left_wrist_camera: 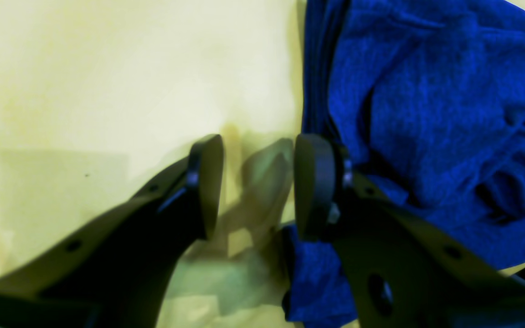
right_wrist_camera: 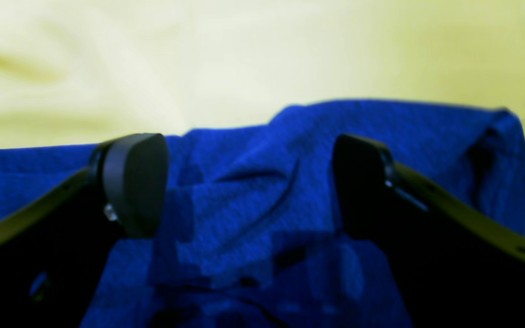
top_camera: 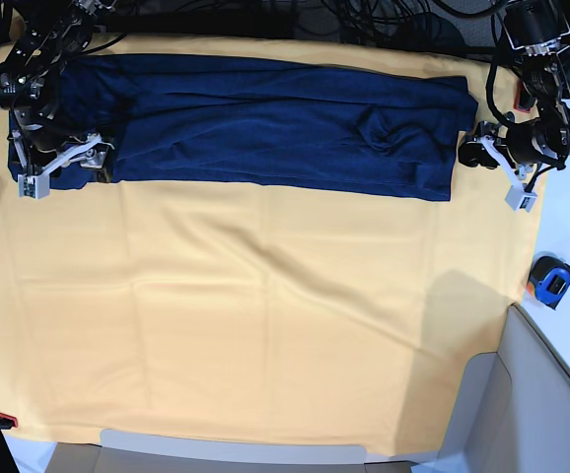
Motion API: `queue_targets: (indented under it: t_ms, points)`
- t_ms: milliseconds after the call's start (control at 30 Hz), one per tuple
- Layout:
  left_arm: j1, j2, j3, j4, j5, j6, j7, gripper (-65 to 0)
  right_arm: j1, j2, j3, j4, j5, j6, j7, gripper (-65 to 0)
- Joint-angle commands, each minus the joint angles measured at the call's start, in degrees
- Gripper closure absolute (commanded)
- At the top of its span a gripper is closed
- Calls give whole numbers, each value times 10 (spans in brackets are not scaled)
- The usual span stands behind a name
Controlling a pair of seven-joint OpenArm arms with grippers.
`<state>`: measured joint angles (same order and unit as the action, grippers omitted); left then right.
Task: Fold the T-shirt properly
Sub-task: 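Move the right gripper to one end of the strip, left gripper to the other, then grasp both ends of the navy strip with both grippers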
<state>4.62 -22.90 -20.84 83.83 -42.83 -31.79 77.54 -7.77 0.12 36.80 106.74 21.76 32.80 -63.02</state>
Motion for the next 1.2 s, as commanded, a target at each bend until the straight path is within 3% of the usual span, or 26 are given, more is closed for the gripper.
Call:
queue_targets:
  t_ms: [0, 133, 233, 367, 533, 700, 967, 1167]
  points:
    - [1, -4, -2, 1, 12, 0, 25, -255, 5, 5, 1, 8, 11, 2, 12, -552]
    - [-1, -5, -8, 2, 5, -10, 25, -256, 4, 4, 0, 8, 11, 2, 12, -552]
    - [-1, -6, -50, 2, -45, -33, 25, -256, 4, 2, -2, 7, 12, 2, 12, -552]
    - [-1, -6, -105, 2, -93, -38, 25, -256, 3, 1, -3, 6, 12, 2, 12, -552]
    - [-1, -11, -122, 2, -154, -39, 25, -255, 4, 1, -3, 6, 12, 2, 12, -552]
    - [3, -26, -115, -3, -241, -39, 25, -256, 4, -1, -4, -1, 12, 2, 12, -552]
    - [5, -30, -33, -29, -344, -39, 25, -256, 4, 1, -4, -25, 12, 4, 12, -552]
    - [4, -46, -11, -76, -369, -38, 25, -256, 4, 1, -4, -25, 12, 4, 12, -552]
